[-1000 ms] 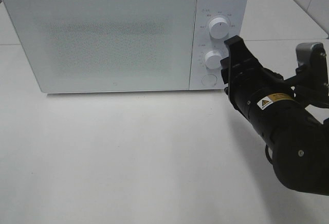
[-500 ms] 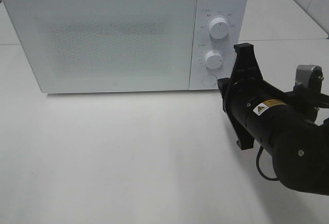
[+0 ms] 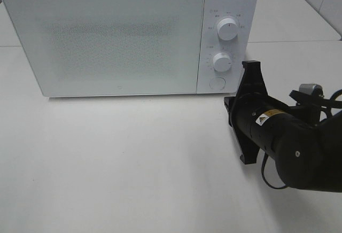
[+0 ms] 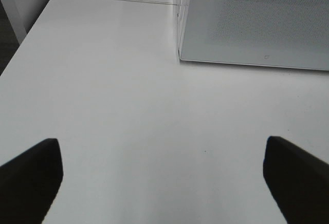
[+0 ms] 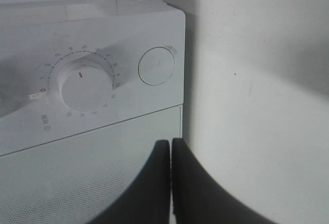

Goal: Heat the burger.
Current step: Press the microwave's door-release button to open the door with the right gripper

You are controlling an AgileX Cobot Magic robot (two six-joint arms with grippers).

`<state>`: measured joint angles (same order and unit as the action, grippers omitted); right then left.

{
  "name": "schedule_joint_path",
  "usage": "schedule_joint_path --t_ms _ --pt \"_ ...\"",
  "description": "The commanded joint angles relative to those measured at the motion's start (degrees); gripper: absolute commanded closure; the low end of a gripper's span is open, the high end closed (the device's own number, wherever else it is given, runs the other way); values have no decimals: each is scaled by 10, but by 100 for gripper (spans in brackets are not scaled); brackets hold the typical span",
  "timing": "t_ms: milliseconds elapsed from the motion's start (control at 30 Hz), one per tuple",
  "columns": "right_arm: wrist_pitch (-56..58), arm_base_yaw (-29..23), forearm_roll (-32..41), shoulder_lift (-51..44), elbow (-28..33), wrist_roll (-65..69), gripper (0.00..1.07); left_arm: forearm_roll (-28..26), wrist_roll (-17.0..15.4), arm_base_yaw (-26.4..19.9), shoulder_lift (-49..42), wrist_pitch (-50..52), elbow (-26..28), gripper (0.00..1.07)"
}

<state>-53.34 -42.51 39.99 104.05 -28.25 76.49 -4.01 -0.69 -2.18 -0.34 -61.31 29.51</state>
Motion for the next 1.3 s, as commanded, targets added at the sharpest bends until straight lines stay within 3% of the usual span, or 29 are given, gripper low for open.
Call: schedule_joint_path --t_ms 33,500,1067,1300 --pt "12 15 -25 15 -25 6 107 -4 1 -1 -9 1 0 9" --pt "49 81 -75 92 -120 15 107 -4 1 -1 -9 1 0 9" --pt "52 81 -50 148 -172 29 107 -4 1 -1 -9 1 0 9" --pt "53 104 -52 148 -186 17 107 -4 1 -1 -9 1 0 9"
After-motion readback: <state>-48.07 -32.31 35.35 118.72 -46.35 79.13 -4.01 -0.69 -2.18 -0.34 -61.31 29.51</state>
